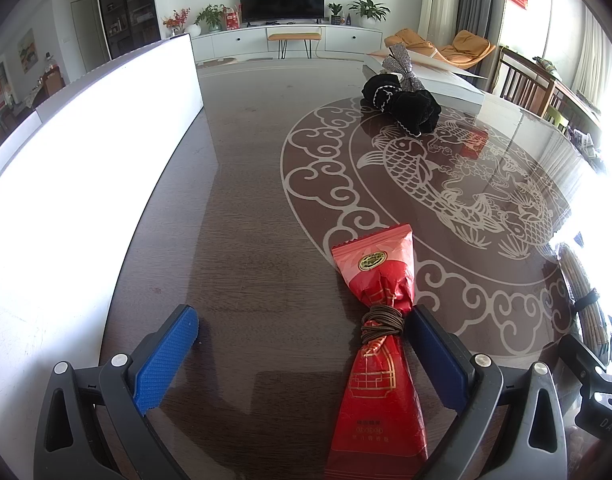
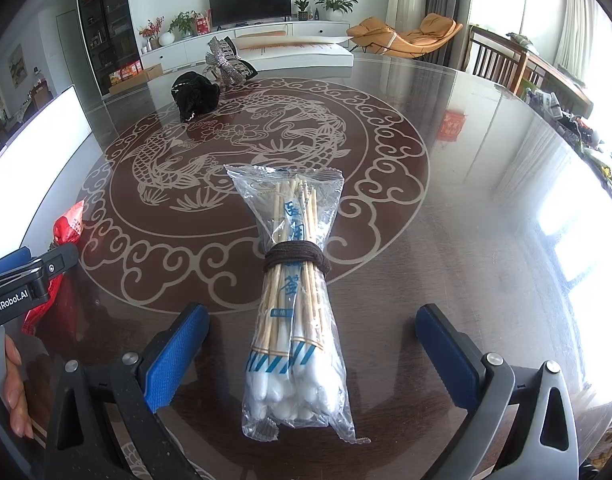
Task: Organize objects
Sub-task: 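Lift and hold the cotton swab bag with the right tool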
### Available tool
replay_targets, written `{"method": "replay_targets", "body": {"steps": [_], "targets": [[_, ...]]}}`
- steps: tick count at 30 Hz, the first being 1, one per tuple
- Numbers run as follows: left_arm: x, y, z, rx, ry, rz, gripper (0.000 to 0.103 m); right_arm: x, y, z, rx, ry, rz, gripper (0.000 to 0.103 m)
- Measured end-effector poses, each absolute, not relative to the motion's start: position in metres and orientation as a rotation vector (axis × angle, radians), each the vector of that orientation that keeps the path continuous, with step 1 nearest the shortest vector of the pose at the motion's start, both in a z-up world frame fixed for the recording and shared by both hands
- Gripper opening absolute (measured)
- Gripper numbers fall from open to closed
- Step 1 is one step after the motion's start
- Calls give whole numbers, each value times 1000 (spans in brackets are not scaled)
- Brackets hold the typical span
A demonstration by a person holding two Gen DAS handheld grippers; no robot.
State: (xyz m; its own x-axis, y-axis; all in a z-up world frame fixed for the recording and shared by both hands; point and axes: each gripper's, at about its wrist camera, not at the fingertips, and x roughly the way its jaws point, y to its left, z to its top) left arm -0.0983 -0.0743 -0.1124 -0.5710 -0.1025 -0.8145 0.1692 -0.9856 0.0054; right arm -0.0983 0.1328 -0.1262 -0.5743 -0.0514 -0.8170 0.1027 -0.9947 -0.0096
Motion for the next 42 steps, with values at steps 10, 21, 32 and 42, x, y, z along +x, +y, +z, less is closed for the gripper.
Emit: {"method": "replay_targets", "body": {"steps": [10, 21, 32, 42], "targets": [[-98, -74, -112, 1369, 110, -2654, 103, -98, 133, -126, 1404, 85, -2712, 103], [-98, -74, -112, 1369, 110, -2654, 103, -98, 133, -126, 1403, 86, -2711, 103], [-99, -74, -112, 1369, 110, -2654, 103, -98, 133, -127, 1403, 86, -2712, 103], [-106, -59, -110, 1566, 10, -2686, 103, -105, 132, -125, 1479, 93, -2638, 103]]}}
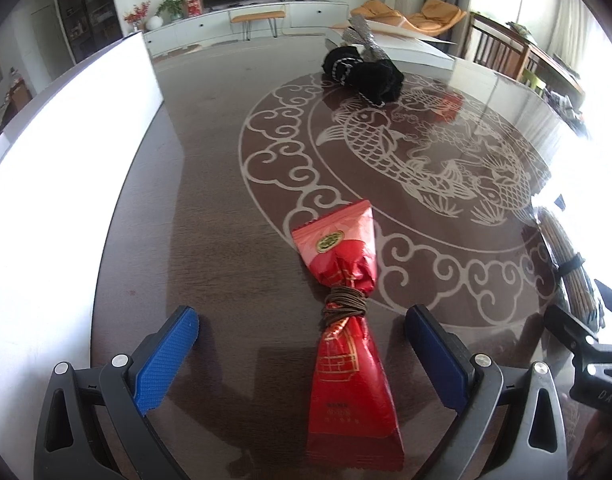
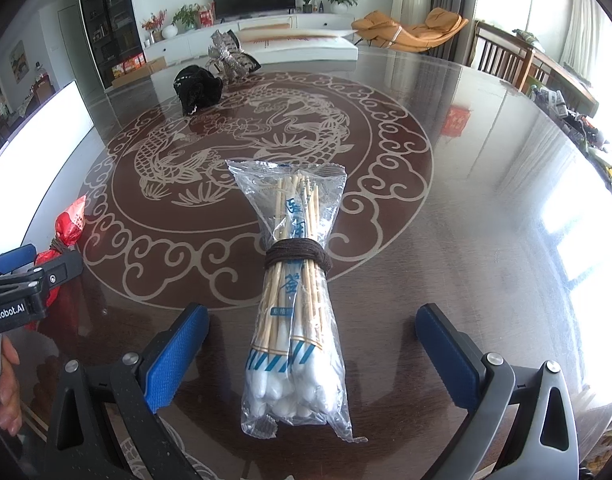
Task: Organize objects
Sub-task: 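Lift and hold the cotton swab bag with the right tool, then carry the red packet and cotton swab bag over the white bin with both tools, then open both tools to drop the packet and swabs into the bin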
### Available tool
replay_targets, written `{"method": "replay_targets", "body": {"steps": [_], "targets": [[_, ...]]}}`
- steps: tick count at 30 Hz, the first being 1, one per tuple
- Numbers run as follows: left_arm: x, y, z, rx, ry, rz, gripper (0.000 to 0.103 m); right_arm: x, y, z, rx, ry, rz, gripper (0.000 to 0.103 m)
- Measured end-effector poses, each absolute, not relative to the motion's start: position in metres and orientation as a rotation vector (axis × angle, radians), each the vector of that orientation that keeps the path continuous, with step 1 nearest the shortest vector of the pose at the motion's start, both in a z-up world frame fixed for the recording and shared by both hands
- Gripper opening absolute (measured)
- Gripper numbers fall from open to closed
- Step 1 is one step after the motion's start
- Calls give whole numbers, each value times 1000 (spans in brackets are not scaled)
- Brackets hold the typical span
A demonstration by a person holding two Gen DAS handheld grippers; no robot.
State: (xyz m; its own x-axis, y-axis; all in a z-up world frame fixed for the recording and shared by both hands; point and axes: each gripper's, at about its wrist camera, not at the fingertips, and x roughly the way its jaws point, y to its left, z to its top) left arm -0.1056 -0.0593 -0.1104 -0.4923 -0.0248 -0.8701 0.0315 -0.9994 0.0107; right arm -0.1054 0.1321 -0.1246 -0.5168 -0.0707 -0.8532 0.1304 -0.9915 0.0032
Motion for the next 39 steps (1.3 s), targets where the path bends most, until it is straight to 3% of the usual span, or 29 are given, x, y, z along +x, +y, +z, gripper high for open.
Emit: {"method": "replay_targets", "body": {"steps": [2, 3, 4, 5, 8, 12, 17, 22, 27, 34, 35, 36, 38, 39], "targets": [[-105, -58, -109, 1567, 14, -2686, 100, -118, 131, -120, 1549, 54, -2529, 100], [-103, -56, -106, 1537, 2, -2716, 72, -125, 128, -118, 1581, 86, -2492, 84], [-100, -52, -100, 1518, -20, -2748, 25, -130, 123, -116, 1594, 167, -2482, 68], [-100, -48, -98, 1547, -29, -2757, 18, -135, 121, -111, 1581, 215, -2473, 29], [-94, -51, -93, 1575, 76, -2803, 18, -144, 136, -108, 1622, 110, -2430, 29], [-74, -56, -76, 1522, 173, -2882, 18, -135, 171, -101, 1606, -250, -2324, 29], [-48, -56, -44, 1451, 253, -2975, 18, -115, 173, -79, 1566, -384, -2273, 29], [-10, -91, 13, 1286, 308, -3025, 18, -99, 118, -31, 1441, -368, -2186, 29], [31, -176, 53, 1119, 263, -2882, 18, -79, 4, 26, 1279, -320, -1991, 29], [60, -302, 28, 1164, 198, -2438, 21, -34, -164, 55, 1138, -166, -1727, 31], [62, -314, 21, 1176, 214, -2378, 22, -31, -181, 50, 1144, -143, -1703, 42], [64, -322, 16, 1178, 246, -2338, 26, -30, -192, 42, 1181, -127, -1684, 60], [69, -328, 10, 1173, 357, -2341, 36, -30, -192, 30, 1220, -140, -1699, 66], [70, -325, 9, 1160, 404, -2371, 49, -30, -184, 28, 1204, -132, -1736, 68]]}}
